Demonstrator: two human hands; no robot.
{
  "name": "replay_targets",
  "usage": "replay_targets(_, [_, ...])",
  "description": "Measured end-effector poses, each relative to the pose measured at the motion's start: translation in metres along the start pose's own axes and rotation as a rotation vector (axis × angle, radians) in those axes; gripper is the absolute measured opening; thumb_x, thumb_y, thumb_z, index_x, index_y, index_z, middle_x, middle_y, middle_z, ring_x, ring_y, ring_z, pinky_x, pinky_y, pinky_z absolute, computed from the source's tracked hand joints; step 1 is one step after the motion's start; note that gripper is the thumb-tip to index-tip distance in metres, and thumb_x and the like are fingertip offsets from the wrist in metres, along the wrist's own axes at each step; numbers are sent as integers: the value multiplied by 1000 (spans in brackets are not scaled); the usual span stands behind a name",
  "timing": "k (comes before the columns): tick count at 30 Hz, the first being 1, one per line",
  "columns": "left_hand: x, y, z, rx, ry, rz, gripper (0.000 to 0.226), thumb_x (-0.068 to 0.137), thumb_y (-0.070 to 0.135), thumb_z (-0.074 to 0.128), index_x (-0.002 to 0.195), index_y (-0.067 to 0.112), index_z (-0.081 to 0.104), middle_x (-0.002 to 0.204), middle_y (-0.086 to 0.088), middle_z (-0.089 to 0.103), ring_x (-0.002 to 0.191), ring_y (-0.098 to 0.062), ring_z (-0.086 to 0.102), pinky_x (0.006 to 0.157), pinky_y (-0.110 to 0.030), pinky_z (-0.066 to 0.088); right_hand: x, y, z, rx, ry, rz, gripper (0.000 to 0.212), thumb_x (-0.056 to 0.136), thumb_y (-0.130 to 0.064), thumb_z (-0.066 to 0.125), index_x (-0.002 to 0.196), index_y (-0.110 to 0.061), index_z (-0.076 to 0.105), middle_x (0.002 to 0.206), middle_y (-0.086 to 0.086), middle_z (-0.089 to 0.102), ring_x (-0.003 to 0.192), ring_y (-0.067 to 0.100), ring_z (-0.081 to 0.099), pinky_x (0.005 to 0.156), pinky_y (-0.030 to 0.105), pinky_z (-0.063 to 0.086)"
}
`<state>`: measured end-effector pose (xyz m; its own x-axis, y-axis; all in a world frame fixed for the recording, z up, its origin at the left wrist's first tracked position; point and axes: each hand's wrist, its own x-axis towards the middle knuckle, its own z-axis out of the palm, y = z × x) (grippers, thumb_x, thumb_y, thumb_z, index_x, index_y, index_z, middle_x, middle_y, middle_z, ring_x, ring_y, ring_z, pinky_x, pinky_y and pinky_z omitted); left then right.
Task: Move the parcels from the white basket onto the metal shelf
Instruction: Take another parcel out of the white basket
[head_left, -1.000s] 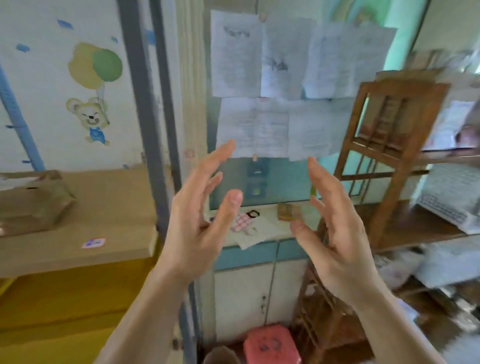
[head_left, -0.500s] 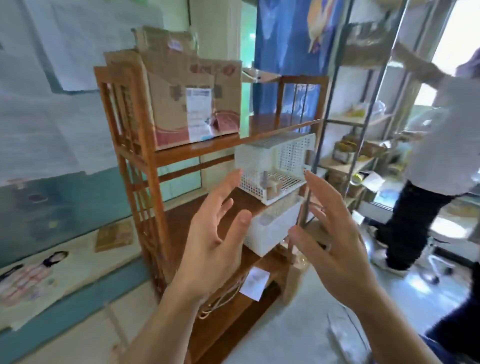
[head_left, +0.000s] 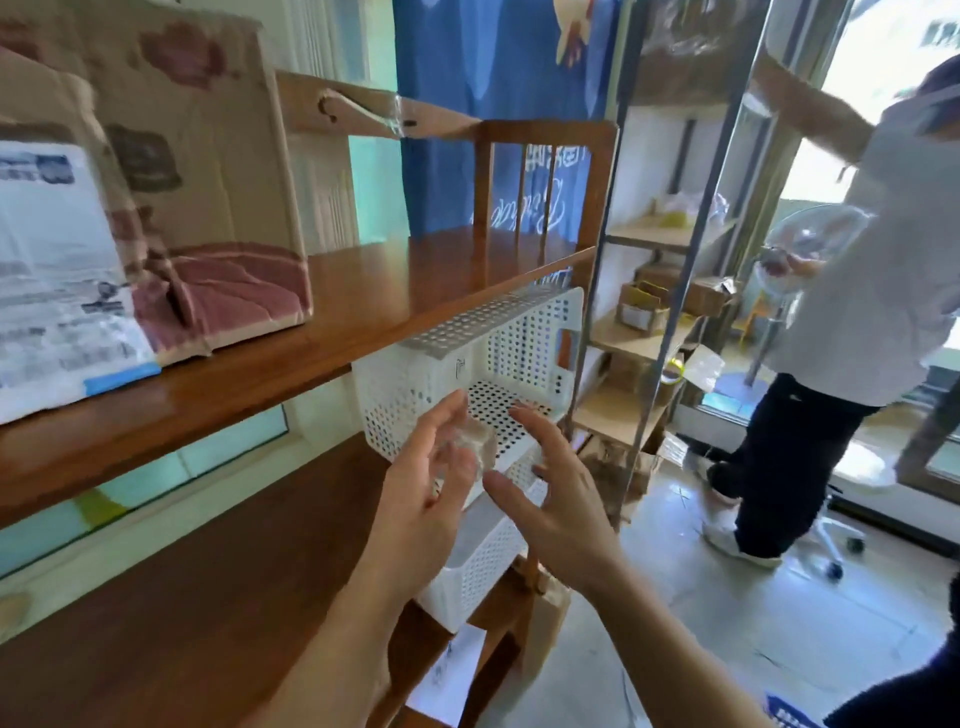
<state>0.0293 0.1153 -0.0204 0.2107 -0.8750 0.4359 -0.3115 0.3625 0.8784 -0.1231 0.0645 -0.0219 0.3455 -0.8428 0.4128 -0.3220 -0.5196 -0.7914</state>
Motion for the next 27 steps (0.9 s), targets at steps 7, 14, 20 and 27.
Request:
replay_targets(7, [64,-55,14,-4,-84,-58,65,99,11,45,152,48,32,163,32,36,154,5,28,128,-33,23,108,90,65,-198,-219,187,73,84,-39,68,149,-22,40,152,-2,43,140,18,44,109,31,40])
replay_targets(14, [70,-60,20,-6,-59,-104,62,101,11,43,155,41,38,161,30,41,153,5,33,127,-29,27,117,102,83,-161,-139,225,73,72,-41,68,141,-30,46,129,-3,47,107,16,54,73,16,40])
replay_targets(20, [62,-40,34,18,-52,-110,64,101,33,47,159,46,23,168,32,24,155,12,16,130,-34,17,91,61,2,-195,122,135,83,63,-52,83,136,-35,49,121,-15,40,109,8,50,86,20,40])
replay_targets(27, [9,7,65,-52,82,-113,65,97,45,49,155,55,23,169,29,20,155,12,15,131,-39,17,-8,40,-80,-182,190,38,86,57,-48,90,133,-35,51,129,-10,43,116,9,53,92,27,54])
